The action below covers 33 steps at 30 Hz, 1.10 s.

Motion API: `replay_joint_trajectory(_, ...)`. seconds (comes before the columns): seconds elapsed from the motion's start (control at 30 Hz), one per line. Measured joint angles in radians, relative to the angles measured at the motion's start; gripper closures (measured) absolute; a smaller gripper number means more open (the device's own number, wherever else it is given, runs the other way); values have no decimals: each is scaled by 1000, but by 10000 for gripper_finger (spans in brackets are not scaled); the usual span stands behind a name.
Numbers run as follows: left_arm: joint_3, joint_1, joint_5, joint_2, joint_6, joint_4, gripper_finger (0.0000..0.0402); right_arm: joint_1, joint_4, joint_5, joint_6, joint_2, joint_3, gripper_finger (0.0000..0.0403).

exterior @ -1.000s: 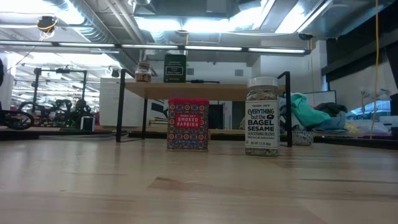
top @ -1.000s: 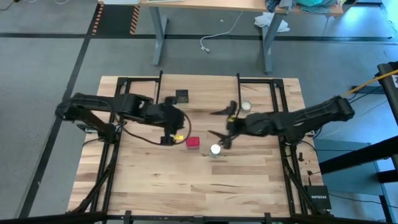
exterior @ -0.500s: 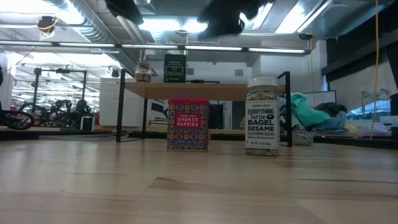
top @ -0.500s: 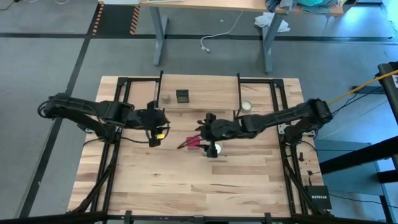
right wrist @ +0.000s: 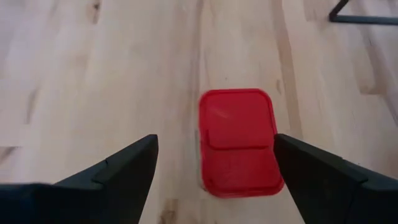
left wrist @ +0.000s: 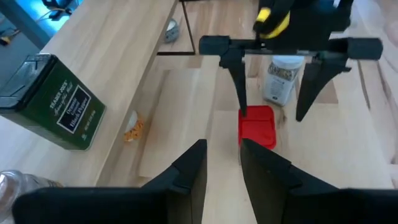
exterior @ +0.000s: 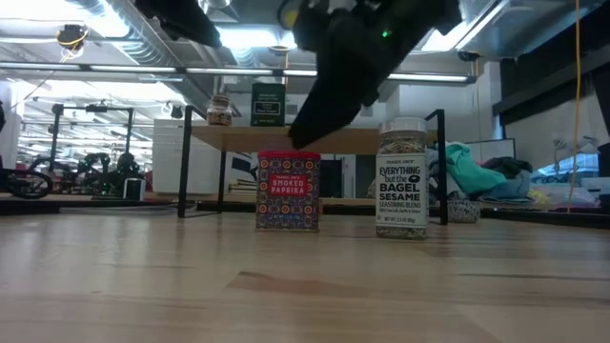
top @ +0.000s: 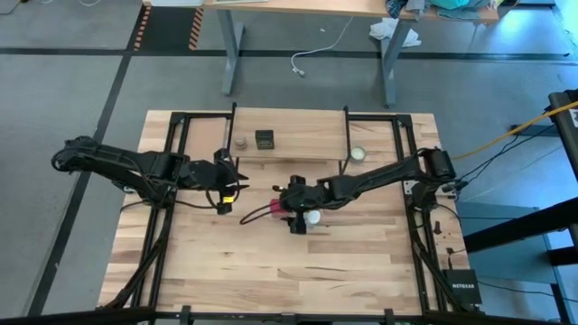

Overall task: Shelf spices
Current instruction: Put the red seasoning can on the shelf

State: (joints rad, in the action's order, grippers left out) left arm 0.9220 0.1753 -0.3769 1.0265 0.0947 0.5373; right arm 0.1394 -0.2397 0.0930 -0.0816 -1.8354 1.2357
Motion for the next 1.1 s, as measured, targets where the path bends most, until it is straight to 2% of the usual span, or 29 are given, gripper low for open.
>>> replay_joint_trajectory(0.27,0,0,-15,-34,6,2,317,-35,-2,11,20,-67,58,77)
replay_joint_trajectory(0.5,-35,2,-47,-151,23,-2,320,-79,-35,-77,27,-66,60,77)
replay_joint_trajectory(0.67,-107,0,-127,-250,38,2,323,-82,-54,-123,26,-79,60,77)
replay_joint_trajectory(0.93,-161,0,-181,-379,57,-2,325,-82,-45,-121,7,-114,59,78)
replay_joint_trajectory(1.03,-165,0,-186,-406,62,4,325,-82,-50,-121,7,-126,60,94)
replay_joint_trajectory(1.1,-165,0,-186,-415,63,6,325,-82,-54,-122,7,-130,59,120)
